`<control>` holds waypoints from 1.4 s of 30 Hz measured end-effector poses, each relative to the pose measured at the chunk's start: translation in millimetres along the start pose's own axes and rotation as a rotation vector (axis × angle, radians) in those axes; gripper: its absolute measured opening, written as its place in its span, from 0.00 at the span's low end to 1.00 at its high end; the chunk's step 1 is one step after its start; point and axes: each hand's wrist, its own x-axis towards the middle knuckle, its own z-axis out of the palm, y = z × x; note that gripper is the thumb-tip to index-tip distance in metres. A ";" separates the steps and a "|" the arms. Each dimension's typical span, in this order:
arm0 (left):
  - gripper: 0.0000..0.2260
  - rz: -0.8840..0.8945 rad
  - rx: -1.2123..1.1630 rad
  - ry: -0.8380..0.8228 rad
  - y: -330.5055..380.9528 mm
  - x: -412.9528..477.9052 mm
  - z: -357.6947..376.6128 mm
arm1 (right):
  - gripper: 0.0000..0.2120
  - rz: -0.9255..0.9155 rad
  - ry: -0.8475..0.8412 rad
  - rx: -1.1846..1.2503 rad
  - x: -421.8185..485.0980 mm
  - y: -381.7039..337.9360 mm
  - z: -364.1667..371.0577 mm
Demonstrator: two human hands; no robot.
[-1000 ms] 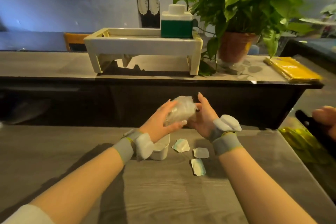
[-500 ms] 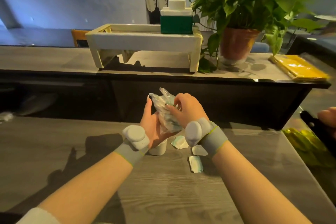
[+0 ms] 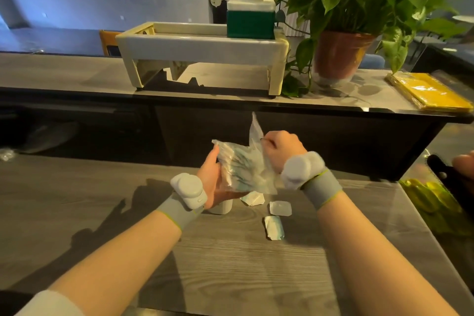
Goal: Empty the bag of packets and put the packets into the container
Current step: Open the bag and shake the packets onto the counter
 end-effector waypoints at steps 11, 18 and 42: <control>0.15 0.210 0.770 0.323 -13.9 23.6 1.4 | 0.11 0.131 -0.103 0.763 -14.5 22.9 11.8; 0.20 0.376 1.192 0.121 -15.1 23.1 10.3 | 0.08 0.344 -0.110 0.907 -18.2 41.3 43.6; 0.20 0.378 0.638 0.274 -63.3 37.2 -36.7 | 0.20 0.495 0.115 1.227 -19.7 69.9 105.0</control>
